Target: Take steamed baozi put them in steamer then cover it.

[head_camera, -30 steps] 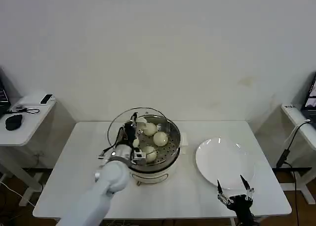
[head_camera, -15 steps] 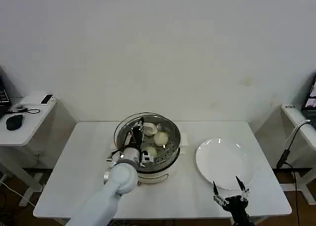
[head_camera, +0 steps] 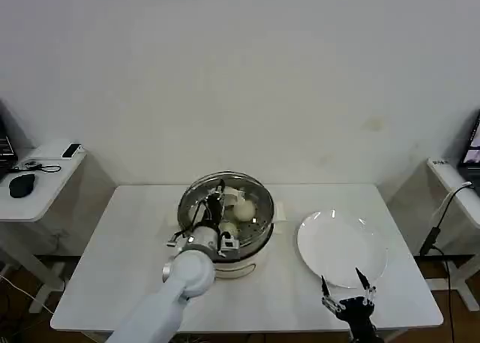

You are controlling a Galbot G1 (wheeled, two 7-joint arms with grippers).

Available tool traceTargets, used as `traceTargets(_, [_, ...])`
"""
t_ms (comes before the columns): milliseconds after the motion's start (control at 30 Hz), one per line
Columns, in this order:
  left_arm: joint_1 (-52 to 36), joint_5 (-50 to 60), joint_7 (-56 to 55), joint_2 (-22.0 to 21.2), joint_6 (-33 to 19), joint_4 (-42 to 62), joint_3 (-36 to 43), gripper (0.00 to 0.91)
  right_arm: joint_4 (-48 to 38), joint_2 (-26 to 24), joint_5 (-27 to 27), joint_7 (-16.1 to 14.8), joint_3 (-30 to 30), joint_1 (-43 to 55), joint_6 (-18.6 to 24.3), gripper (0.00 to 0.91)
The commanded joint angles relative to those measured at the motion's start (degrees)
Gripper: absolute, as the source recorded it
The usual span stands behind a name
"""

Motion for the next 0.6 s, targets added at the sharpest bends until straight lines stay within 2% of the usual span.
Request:
traceTargets(33, [0.4,0.0,0.4,-0.2,0.1,-0.4,0.2,0.000,-0.1,0.1,-0.1,0.0,-0.5,0.1,-0.1,0.907])
traceTargets(600, [-0.1,-0.2,0.8,0.2,0.1,-1.2,-0.4,0.000,-0.2,0.6,-0.9,0.1,-1.9,-0.1,0.0,0.907])
